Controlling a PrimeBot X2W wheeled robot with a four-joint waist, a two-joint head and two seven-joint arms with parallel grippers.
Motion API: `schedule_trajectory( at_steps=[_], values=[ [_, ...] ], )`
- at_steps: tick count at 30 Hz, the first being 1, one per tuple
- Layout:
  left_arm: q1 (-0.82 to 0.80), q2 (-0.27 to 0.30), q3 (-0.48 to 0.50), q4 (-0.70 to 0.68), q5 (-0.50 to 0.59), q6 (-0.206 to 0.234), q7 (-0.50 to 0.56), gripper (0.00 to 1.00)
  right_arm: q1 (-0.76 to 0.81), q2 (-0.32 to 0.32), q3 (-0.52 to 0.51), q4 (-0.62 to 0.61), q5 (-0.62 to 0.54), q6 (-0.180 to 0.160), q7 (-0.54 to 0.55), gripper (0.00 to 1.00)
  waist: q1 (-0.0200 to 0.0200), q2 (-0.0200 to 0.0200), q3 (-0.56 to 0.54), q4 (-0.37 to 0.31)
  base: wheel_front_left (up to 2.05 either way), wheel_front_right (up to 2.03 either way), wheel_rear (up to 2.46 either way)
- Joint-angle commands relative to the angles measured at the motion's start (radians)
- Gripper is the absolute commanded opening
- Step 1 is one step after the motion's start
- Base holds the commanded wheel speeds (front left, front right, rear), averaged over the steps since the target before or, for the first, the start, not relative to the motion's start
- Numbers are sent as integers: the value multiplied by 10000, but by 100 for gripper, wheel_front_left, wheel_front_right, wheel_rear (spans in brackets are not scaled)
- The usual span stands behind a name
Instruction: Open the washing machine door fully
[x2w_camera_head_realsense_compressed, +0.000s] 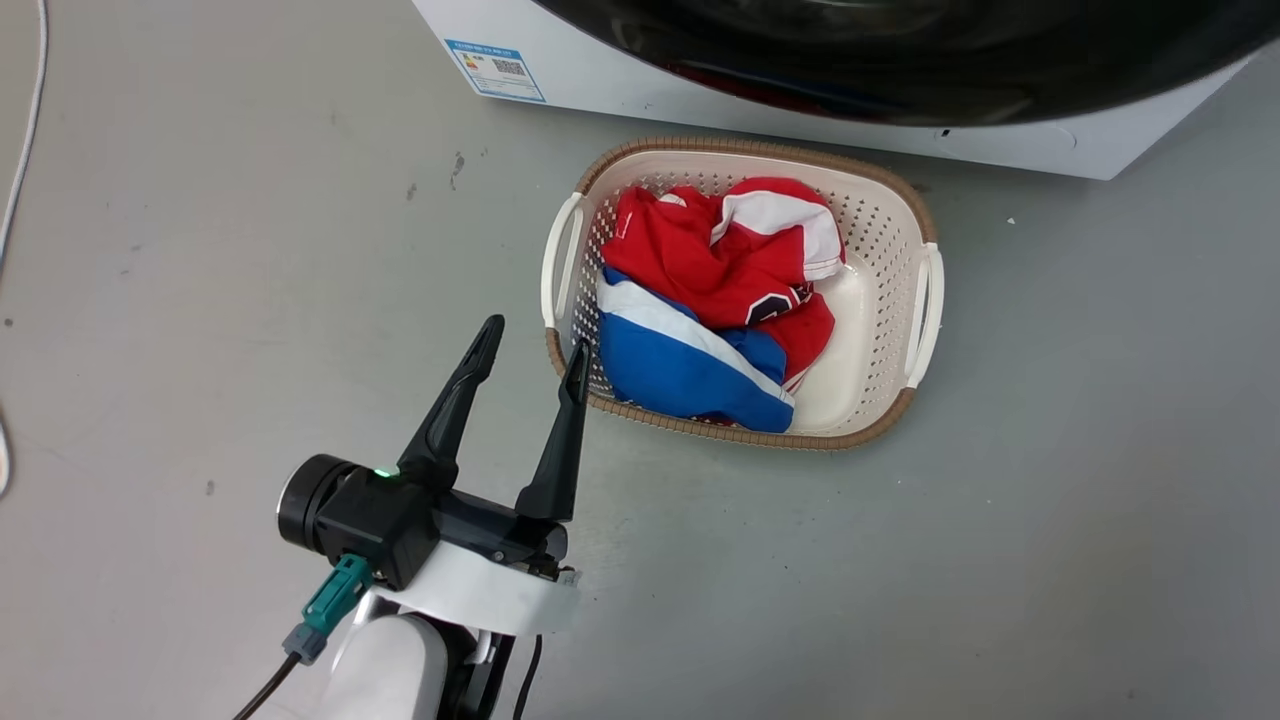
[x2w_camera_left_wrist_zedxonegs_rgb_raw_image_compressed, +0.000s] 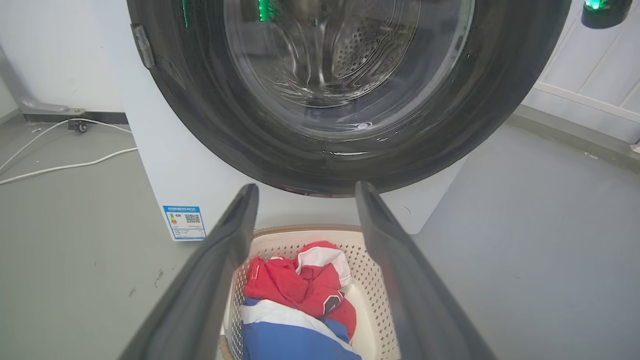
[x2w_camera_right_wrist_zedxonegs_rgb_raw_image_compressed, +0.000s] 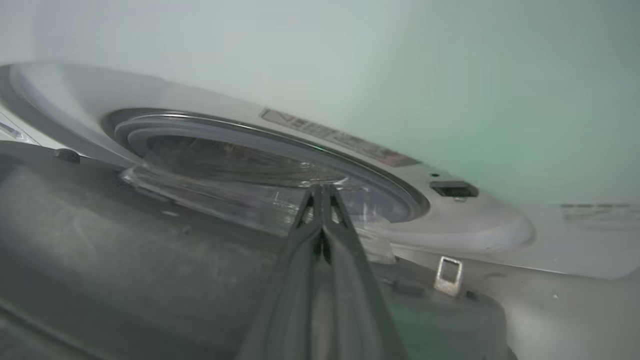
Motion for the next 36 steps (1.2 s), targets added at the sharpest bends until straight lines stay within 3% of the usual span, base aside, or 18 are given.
schedule_trajectory(
  at_steps=[1, 15, 36],
  values=[
    [-106, -13, -1, -36, -21, -7, -28, 100, 167, 234, 99, 4, 49, 4, 111, 0, -1, -1, 19, 5, 0, 0, 0],
    [130, -13, 148, 148, 22, 31, -28, 100, 1274, 502, 36, -722, 224, 2, 776, 0, -1, -1, -535, -99, 0, 0, 0],
    [1421, -13, 507, 459, 70, 16, -28, 100, 5171, 1337, 833, -2209, 1619, 2, 1485, 0, -1, -1, -3065, -11, 0, 0, 0]
  ],
)
